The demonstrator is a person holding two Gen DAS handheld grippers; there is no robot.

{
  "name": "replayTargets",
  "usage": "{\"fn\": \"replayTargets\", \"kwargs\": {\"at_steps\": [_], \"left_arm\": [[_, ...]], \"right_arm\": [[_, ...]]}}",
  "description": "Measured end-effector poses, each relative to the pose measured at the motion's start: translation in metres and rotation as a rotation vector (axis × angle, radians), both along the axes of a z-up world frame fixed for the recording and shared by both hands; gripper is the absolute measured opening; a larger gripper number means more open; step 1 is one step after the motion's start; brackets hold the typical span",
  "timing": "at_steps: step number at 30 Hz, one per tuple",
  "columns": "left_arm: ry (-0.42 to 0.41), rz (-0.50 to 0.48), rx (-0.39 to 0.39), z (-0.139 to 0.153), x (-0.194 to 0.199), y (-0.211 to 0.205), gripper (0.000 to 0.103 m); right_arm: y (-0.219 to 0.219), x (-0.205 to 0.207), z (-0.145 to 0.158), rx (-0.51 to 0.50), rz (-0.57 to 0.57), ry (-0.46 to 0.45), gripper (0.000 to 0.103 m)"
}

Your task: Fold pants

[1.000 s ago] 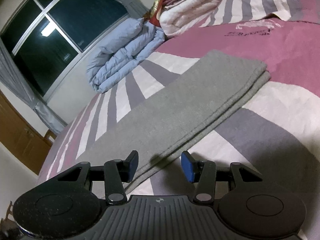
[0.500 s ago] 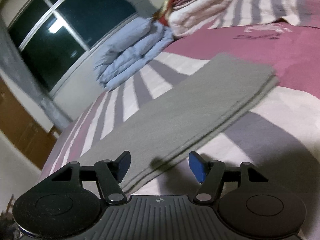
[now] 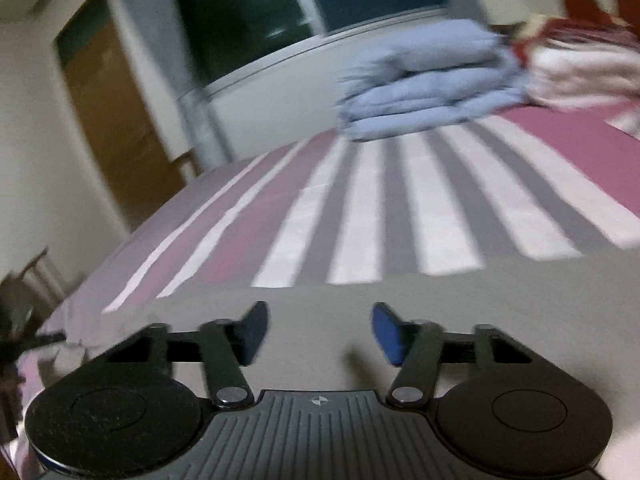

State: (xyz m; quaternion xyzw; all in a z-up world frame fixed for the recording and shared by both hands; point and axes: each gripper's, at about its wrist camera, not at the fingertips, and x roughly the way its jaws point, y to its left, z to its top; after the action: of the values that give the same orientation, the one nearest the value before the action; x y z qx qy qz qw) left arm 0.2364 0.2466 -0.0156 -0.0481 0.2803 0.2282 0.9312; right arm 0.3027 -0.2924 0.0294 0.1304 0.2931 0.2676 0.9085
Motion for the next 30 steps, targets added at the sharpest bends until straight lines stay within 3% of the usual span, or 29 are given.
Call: {"fn": "replayTargets", "kwargs": {"at_steps": [12,19,25,30], "left_arm": [[0.036,-0.011,0.008,-0.001,0.024,0.031,0.072],[0.048,-0.009,0.01,-0.002,0.034,0.048,0.07],[0.078,-0.041,0.01,-0.009,0.037,0.053,0.071],[0.065,-0.048,-0.012,-0.012,0.038,0.058,0.071]], "right_arm": [[0.148,0.076,-0.018,-0.153,0.229,-0.033,0.046],[0.193,0.103,-0.035,-0.186,0.34,-0.016,0.046],[0.231,0.121,-0.05,-0.285,0.444,-0.046,0.046],[0.247,0.143,-0.061,-0.282,0.543,0.019,0.046]]}}
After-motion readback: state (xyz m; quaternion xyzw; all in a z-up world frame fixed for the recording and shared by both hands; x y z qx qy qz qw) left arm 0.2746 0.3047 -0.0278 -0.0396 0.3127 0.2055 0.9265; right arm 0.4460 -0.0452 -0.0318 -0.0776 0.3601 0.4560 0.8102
